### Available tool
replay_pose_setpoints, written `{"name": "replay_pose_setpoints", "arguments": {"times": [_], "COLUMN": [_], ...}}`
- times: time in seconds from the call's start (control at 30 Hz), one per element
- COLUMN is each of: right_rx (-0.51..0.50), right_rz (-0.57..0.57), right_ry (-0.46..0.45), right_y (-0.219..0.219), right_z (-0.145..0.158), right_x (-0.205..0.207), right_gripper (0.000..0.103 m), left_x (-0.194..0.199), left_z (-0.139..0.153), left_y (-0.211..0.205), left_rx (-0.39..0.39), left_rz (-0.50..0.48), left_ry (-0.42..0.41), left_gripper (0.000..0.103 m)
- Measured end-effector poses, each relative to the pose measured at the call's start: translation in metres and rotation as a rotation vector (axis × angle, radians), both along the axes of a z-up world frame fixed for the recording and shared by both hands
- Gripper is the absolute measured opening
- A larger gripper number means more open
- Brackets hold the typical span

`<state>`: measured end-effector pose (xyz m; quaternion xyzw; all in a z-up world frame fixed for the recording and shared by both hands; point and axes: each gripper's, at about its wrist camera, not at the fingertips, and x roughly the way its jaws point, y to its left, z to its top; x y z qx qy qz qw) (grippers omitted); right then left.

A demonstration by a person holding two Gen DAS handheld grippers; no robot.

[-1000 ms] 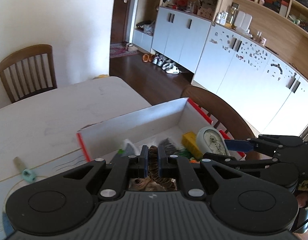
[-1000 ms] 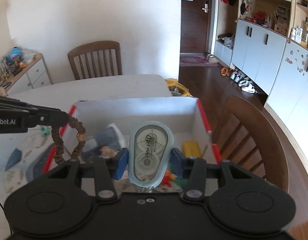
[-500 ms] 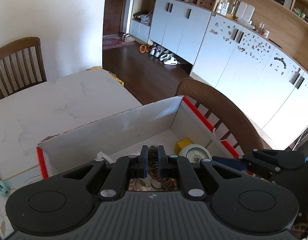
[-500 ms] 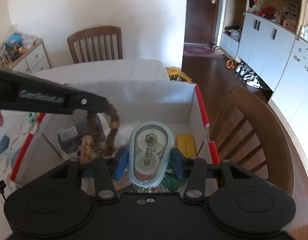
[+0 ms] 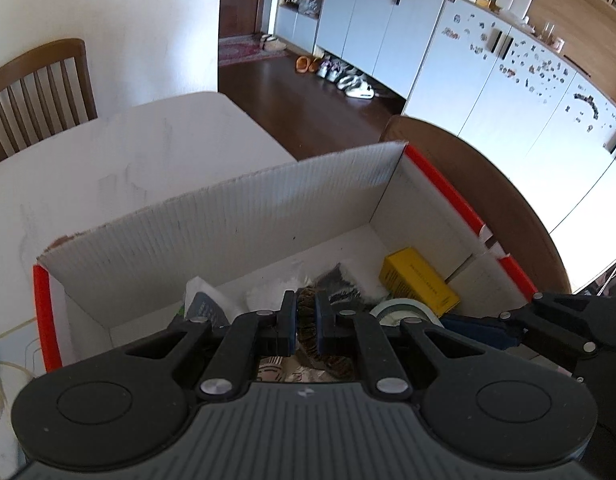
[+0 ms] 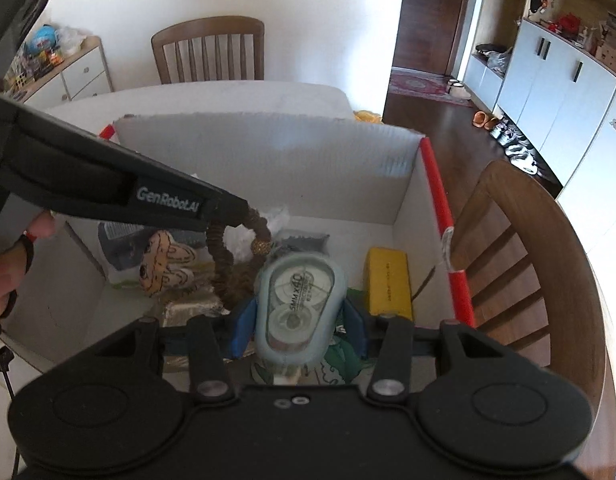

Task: Organize objects
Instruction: 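Carry the bracelet and tape roller into the red shoebox with both tools, then open both tools to release the bracelet and tape roller in the box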

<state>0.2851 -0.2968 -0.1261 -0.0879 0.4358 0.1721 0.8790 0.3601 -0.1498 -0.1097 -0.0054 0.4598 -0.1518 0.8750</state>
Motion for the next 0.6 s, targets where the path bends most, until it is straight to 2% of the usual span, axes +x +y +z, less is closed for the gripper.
{"name": "replay_pose_setpoints", "arguments": {"times": [0.3,0.43,0.53,0.6], "right_rx": [0.022,0.038,0.053,0.058], "right_rz": [-0.002,-0.011,-0.021,-0.025], "right_ry": [0.005,0.002,-0.004,-0.009], "right_y": [-0.002,-0.008,-0.012,-0.014], "right_z": [0.002,0.005,0.008,0.01], "right_x": [0.0,-0.002,-0.003,-0.005], "right_gripper": [0.047,0.051,0.06,0.061], "left_x": [0.001,0.0,-0.002,-0.003], "left_z": [-0.014,-0.016,-0.016,-0.015], "left_y": [0.003,0.005,0.005,0.004], "left_rx": [0.024,0.028,0.031,0.038], "left_rz": [-0.002,0.004,0.004,0.004], "left_ry": [0.063,0.079,0.077,0.069], "left_gripper": [0.009,0.009,0.01,0.011]}}
